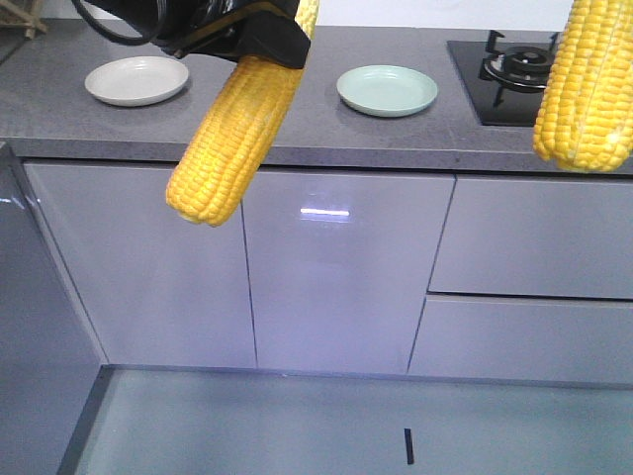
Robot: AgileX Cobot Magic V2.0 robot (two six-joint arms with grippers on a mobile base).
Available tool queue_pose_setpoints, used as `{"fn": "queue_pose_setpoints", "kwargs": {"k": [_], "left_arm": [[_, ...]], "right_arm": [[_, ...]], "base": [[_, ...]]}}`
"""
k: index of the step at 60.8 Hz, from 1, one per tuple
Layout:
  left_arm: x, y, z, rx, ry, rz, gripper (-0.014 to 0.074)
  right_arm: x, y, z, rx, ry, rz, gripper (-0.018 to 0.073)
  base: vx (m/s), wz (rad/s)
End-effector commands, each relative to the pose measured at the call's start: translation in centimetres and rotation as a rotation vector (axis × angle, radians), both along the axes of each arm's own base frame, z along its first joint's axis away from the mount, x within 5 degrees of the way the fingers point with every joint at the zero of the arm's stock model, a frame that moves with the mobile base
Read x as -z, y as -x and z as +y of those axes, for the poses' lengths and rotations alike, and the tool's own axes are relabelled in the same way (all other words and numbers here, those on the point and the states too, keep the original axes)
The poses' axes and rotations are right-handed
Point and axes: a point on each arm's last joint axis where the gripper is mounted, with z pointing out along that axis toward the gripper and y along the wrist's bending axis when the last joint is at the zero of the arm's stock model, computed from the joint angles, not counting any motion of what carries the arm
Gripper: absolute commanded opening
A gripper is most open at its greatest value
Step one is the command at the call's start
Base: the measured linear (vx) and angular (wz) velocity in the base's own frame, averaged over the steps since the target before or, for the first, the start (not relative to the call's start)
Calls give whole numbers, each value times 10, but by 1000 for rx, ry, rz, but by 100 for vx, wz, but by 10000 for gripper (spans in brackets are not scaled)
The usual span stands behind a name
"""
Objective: Distribute corn equally
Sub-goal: 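Carry both held corn ears toward the second white and green plates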
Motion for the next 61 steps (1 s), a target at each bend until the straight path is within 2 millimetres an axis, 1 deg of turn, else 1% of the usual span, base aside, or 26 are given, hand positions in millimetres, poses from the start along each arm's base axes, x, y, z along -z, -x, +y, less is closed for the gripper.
{"fn": "queue_pose_setpoints", "kwargs": {"k": [1, 26, 61], "left_arm": [[-25, 14, 6, -4, 86, -88, -7], [-25, 14, 6, -4, 86, -88, -7], [-25, 14, 6, -4, 86, -88, -7]], "right_arm": [[-10, 13, -1, -6, -9, -48, -4], [-10, 13, -1, -7, -9, -48, -4], [-10, 13, -1, -6, -9, -48, -4]], "base": [[-6, -23], [-3, -12], [4, 10]]}}
